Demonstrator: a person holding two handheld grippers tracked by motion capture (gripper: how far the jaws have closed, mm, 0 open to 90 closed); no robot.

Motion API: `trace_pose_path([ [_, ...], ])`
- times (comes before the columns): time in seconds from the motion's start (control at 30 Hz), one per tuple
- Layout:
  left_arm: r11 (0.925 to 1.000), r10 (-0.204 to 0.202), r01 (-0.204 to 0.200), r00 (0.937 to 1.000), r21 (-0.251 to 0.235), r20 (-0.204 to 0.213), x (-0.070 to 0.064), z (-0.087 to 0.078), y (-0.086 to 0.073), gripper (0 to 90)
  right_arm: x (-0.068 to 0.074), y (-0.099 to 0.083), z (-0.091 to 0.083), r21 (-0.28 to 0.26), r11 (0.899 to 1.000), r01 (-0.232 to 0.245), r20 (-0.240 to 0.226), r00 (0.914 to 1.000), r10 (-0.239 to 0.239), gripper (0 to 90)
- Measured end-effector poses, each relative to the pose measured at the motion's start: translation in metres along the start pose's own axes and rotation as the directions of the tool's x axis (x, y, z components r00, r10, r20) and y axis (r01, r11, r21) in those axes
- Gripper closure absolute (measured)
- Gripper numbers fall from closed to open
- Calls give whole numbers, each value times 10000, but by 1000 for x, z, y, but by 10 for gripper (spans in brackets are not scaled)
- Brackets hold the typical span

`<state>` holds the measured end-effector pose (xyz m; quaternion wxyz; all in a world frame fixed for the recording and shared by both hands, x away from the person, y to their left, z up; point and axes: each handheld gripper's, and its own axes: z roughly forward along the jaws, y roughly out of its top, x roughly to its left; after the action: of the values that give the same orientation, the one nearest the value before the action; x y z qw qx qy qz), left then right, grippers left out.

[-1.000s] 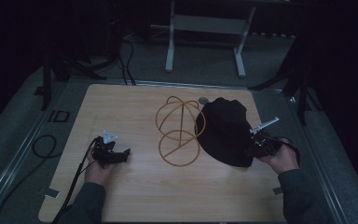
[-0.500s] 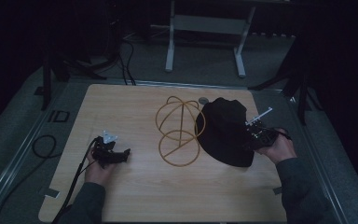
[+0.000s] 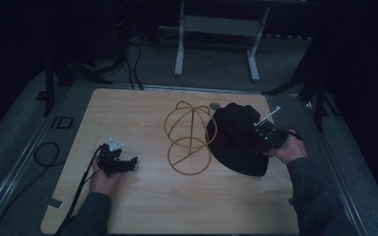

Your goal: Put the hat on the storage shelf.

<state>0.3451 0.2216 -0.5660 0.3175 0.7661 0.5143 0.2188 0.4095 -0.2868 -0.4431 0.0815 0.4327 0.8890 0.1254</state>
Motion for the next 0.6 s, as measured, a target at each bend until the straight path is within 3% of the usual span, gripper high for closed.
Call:
trace_pose_path([
  [0.23, 10000, 11, -11, 10000, 13, -2, 0, 0, 0, 148, 1, 16, 2, 408, 9991, 88, 8, 10000, -89, 457],
  [0.6, 10000, 3, -3, 10000, 7, 0, 0, 0, 0, 148, -9, 38, 7, 894, 9957, -263, -34, 9996, 267, 402],
])
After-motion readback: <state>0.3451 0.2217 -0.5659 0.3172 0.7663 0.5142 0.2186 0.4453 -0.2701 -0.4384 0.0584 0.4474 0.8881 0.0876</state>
